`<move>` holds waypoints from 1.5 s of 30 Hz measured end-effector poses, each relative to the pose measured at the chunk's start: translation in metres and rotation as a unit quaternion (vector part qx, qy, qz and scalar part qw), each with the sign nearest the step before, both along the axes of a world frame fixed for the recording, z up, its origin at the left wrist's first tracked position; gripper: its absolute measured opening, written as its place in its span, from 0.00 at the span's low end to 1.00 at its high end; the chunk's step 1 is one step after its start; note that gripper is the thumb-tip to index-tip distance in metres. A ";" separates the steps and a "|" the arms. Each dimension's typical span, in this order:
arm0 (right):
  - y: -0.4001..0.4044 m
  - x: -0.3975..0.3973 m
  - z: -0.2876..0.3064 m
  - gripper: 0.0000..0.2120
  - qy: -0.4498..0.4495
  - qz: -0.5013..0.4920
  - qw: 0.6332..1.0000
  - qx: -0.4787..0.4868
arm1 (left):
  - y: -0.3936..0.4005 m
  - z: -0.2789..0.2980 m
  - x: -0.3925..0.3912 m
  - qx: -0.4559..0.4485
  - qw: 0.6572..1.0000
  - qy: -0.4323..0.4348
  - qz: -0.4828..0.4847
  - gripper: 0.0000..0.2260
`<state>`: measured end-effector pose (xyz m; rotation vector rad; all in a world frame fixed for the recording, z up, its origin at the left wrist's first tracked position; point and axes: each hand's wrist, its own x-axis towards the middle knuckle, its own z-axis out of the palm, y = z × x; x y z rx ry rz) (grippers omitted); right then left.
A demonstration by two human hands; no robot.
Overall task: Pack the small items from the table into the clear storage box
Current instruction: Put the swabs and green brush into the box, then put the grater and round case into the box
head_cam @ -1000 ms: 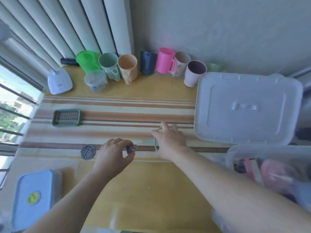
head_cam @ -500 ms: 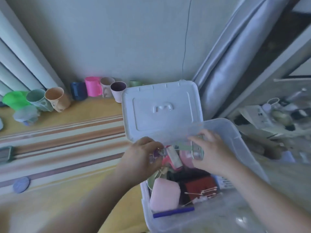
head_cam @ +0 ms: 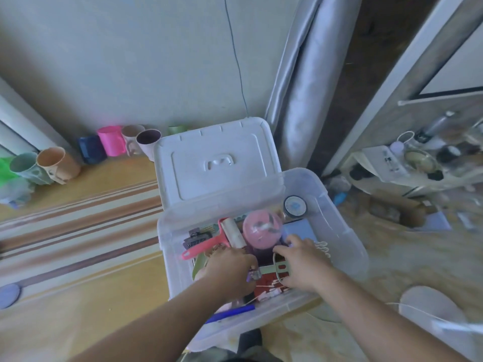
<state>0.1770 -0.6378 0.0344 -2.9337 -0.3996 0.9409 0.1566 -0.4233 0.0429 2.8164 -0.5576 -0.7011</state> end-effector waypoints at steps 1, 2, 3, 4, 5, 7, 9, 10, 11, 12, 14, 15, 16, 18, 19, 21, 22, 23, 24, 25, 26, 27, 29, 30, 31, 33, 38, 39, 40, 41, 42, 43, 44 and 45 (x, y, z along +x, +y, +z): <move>-0.001 0.001 0.000 0.34 -0.006 0.003 1.000 -0.003 | -0.004 -0.003 -0.002 0.027 0.999 -0.005 -0.017 0.13; -0.002 0.001 0.001 0.32 -0.011 0.007 1.000 -0.005 | -0.008 -0.006 -0.005 0.048 0.998 -0.010 -0.029 0.13; -0.002 0.001 0.002 0.30 -0.014 0.010 1.000 -0.005 | -0.011 -0.010 -0.007 0.064 0.997 -0.011 -0.036 0.13; -0.003 0.000 0.003 0.30 -0.016 0.013 1.000 -0.002 | -0.013 -0.013 -0.010 0.075 0.996 -0.006 -0.040 0.13; -0.002 0.000 0.004 0.29 -0.021 0.017 1.000 0.004 | -0.014 -0.017 -0.011 0.080 0.996 -0.003 -0.044 0.13; 0.003 0.000 0.009 0.26 -0.044 0.023 0.998 0.029 | -0.012 -0.019 -0.013 0.078 0.996 -0.007 -0.051 0.13; 0.016 0.002 0.015 0.23 -0.076 0.029 0.994 0.070 | -0.005 -0.014 -0.013 0.050 0.998 -0.023 -0.042 0.15; 0.026 0.003 0.020 0.21 -0.090 0.034 0.991 0.096 | 0.003 -0.010 -0.012 0.026 0.999 -0.035 -0.027 0.15; 0.040 0.005 0.024 0.20 -0.100 0.042 0.986 0.124 | 0.013 -0.004 -0.010 -0.007 0.998 -0.054 -0.006 0.15; 0.055 0.007 0.027 0.19 -0.106 0.055 0.981 0.154 | 0.027 0.001 -0.009 -0.048 0.995 -0.090 0.018 0.15; 0.094 0.012 0.033 0.18 -0.117 0.088 0.966 0.214 | 0.067 0.009 -0.008 -0.111 0.978 -0.163 0.073 0.14; 0.115 0.014 0.033 0.18 -0.119 0.105 0.958 0.238 | 0.093 0.013 -0.010 -0.127 0.968 -0.188 0.106 0.13; 0.138 0.017 0.035 0.18 -0.118 0.121 0.953 0.251 | 0.121 0.014 -0.013 -0.132 0.959 -0.207 0.143 0.12; 0.188 0.020 0.034 0.20 -0.114 0.149 0.948 0.256 | 0.183 0.015 -0.026 -0.125 0.937 -0.232 0.228 0.12; 0.214 0.022 0.034 0.22 -0.110 0.162 0.947 0.254 | 0.216 0.012 -0.035 -0.114 0.926 -0.236 0.272 0.11; 0.267 0.021 0.036 0.24 -0.104 0.194 0.949 0.225 | 0.282 0.004 -0.058 -0.078 0.908 -0.226 0.343 0.11; 0.293 0.021 0.037 0.24 -0.104 0.206 0.955 0.189 | 0.315 -0.001 -0.072 -0.059 0.901 -0.210 0.376 0.12; 0.317 0.022 0.037 0.25 -0.098 0.203 0.965 0.135 | 0.346 -0.005 -0.085 -0.042 0.892 -0.189 0.409 0.13; 0.340 0.024 0.037 0.27 -0.081 0.190 0.976 0.071 | 0.376 -0.010 -0.100 -0.025 0.882 -0.163 0.441 0.14; 0.362 0.026 0.038 0.28 -0.050 0.180 0.982 0.009 | 0.405 -0.016 -0.113 -0.008 0.872 -0.139 0.469 0.15; 0.381 0.028 0.040 0.28 -0.013 0.180 0.983 -0.042 | 0.432 -0.021 -0.126 0.005 0.863 -0.121 0.491 0.16; 0.399 0.027 0.042 0.27 0.014 0.192 0.979 -0.068 | 0.457 -0.028 -0.137 0.013 0.854 -0.110 0.508 0.17; 0.430 0.021 0.048 0.26 0.041 0.222 0.973 -0.047 | 0.502 -0.045 -0.150 0.019 0.848 -0.081 0.524 0.19; 0.447 0.016 0.052 0.27 0.052 0.233 0.971 -0.016 | 0.519 -0.054 -0.152 0.019 0.847 -0.061 0.527 0.20; 0.466 0.011 0.054 0.27 0.060 0.254 0.965 0.014 | 0.535 -0.063 -0.150 0.017 0.847 -0.043 0.529 0.21; 0.511 0.003 0.046 0.27 0.071 0.293 0.951 0.068 | 0.558 -0.079 -0.139 0.000 0.855 -0.005 0.519 0.24; 0.620 -0.001 -0.042 0.29 0.093 0.323 0.935 0.115 | 0.604 -0.112 -0.108 -0.019 0.870 0.048 0.491 0.26; 0.640 -0.003 -0.059 0.29 0.095 0.322 0.935 0.113 | 0.617 -0.115 -0.103 -0.015 0.863 0.031 0.503 0.25; 0.660 -0.006 -0.073 0.28 0.093 0.317 0.937 0.116 | 0.633 -0.119 -0.097 -0.005 0.859 0.008 0.511 0.25; 0.680 -0.009 -0.085 0.27 0.089 0.308 0.940 0.120 | 0.651 -0.122 -0.091 0.011 0.859 -0.004 0.513 0.26; 0.697 -0.014 -0.096 0.28 0.082 0.301 0.942 0.124 | 0.669 -0.125 -0.084 0.030 0.860 -0.011 0.508 0.28; 0.712 -0.018 -0.105 0.30 0.074 0.302 0.942 0.126 | 0.685 -0.127 -0.077 0.048 0.865 -0.022 0.500 0.31; 0.724 -0.023 -0.114 0.32 0.066 0.316 0.938 0.125 | 0.700 -0.130 -0.071 0.065 0.870 -0.034 0.488 0.34; 0.733 -0.028 -0.122 0.33 0.060 0.337 0.932 0.119 | 0.713 -0.132 -0.065 0.082 0.876 -0.043 0.473 0.37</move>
